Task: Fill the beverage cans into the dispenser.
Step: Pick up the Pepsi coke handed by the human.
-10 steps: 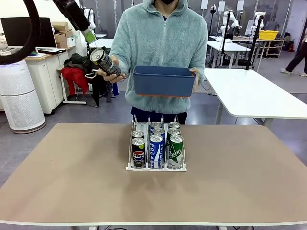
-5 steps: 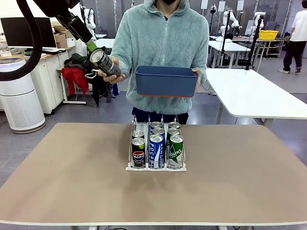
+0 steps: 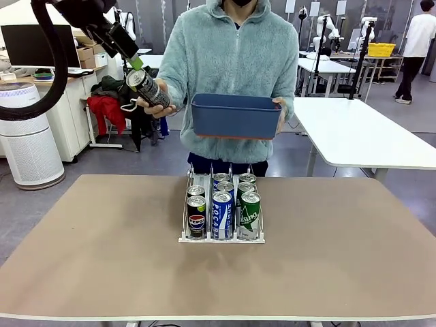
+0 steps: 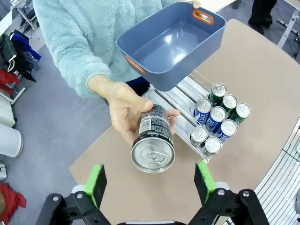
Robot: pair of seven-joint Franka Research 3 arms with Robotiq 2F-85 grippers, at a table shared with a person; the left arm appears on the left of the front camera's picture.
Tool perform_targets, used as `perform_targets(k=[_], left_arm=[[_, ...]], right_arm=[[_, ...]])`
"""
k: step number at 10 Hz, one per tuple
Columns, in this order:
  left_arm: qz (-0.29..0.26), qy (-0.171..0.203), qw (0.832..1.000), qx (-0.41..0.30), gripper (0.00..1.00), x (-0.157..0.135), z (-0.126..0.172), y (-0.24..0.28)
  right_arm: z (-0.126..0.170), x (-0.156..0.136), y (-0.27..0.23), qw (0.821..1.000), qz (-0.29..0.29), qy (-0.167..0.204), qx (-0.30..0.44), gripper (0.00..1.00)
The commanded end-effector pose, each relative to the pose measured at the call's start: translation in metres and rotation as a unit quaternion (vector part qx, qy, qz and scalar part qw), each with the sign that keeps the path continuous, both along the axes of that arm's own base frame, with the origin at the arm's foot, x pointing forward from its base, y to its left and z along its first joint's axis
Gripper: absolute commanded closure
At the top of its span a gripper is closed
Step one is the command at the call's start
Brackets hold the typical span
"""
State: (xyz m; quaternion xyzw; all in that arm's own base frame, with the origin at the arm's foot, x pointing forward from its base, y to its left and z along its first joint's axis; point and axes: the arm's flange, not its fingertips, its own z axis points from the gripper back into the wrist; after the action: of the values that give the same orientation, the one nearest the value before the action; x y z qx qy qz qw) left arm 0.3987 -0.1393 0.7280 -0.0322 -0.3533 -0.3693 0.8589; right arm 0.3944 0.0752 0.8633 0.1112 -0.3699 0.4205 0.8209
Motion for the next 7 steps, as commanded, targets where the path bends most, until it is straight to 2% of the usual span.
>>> perform_targets(k=[1,4,7], left_arm=[[0.002,0.002,1.0,-0.003,0.0,0.001,0.0,0.0],[0.007,-0.011,0.999,-0.037,0.0,0.023,-0.025,-0.006],[0.006,-0.009,0.998,-0.058,0.0,0.03,-0.046,-0.011]], right_arm=[[0.0,-0.001,0.001,1.0,-0.005,0.003,0.003,0.0],[0.0,-0.001,0.001,1.0,-0.005,0.003,0.003,0.0],[0.0,-0.001,0.001,1.0,-0.005,0.003,0.003,0.0]])
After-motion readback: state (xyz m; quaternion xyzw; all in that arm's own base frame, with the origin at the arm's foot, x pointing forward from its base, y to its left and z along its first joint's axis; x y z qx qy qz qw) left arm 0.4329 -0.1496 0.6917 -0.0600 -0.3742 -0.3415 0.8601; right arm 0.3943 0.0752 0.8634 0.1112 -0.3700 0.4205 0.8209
